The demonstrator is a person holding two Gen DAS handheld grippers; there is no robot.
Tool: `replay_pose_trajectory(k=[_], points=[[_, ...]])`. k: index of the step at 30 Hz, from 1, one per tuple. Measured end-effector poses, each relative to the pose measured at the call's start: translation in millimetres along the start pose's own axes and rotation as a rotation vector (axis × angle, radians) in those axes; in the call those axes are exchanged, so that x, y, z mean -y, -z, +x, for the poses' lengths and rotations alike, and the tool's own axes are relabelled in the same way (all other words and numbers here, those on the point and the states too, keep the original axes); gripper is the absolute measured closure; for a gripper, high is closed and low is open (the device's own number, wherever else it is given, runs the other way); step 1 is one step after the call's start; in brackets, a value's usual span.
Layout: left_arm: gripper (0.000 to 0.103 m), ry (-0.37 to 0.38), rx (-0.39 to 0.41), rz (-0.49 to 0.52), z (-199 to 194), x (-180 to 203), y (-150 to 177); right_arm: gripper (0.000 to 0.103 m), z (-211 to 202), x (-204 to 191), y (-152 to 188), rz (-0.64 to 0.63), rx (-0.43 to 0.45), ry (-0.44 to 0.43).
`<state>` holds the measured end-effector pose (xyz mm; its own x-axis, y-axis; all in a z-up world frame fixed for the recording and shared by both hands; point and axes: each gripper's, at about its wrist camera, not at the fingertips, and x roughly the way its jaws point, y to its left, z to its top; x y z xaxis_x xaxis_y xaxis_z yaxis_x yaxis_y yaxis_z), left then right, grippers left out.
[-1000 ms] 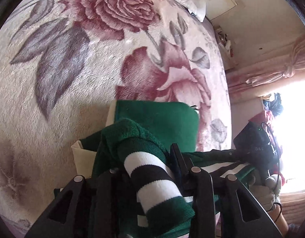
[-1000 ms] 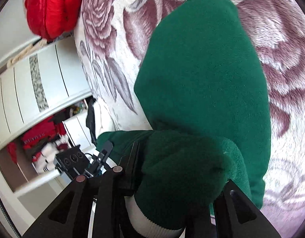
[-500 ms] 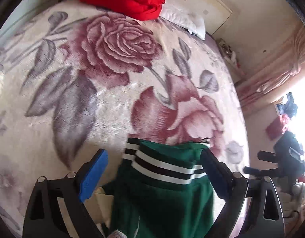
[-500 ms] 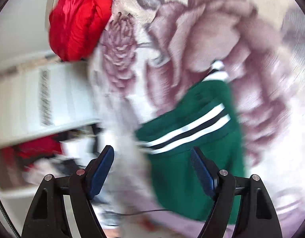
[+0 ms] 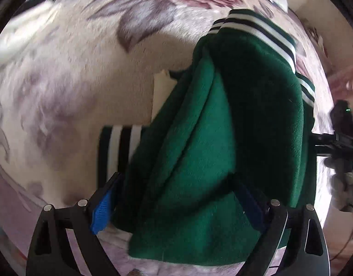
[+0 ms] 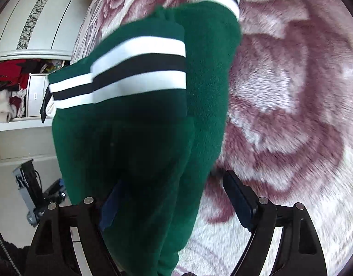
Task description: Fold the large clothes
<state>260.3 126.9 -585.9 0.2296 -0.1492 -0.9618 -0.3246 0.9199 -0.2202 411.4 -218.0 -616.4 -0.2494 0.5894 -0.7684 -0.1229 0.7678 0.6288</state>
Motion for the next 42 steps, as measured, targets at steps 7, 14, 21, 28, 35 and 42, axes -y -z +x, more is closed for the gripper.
replay_pose_trajectory(k=[7, 14, 21, 28, 35, 42], points=[[0.0, 0.018, 0.04, -0.111, 12.6, -6.3, -15.1, 0.0, 27.3, -6.4, -48.6, -0.017, 0.039, -0.218], [0.0, -0.05, 0.049, -0.108, 1.3, 4.5, -21.8, 0.066, 7.2, 14.4, -3.6, 0.259, 0.196, -0.327], [0.0, -0.155, 0.098, -0.118, -58.6, -13.6, 20.0, 0.071, -30.2, 63.7, 213.7, 0.959, 0.453, -0.617], [0.0, -0.334, 0.015, -0.058, -10.3, -45.4, 87.9, 0.024, 3.0, 90.5, 322.9, 1.012, 0.202, -0.462], [0.0, -0.306, -0.013, -0.109, 45.9, -67.1, 126.7, 0.02, -85.7, 87.8, 304.4, 0.67, 0.199, -0.123], [0.0, -0.273, 0.07, -0.138, 49.0, -74.5, 123.5, 0.02, -142.9, 34.2, 231.5, 0.229, 0.228, 0.103]])
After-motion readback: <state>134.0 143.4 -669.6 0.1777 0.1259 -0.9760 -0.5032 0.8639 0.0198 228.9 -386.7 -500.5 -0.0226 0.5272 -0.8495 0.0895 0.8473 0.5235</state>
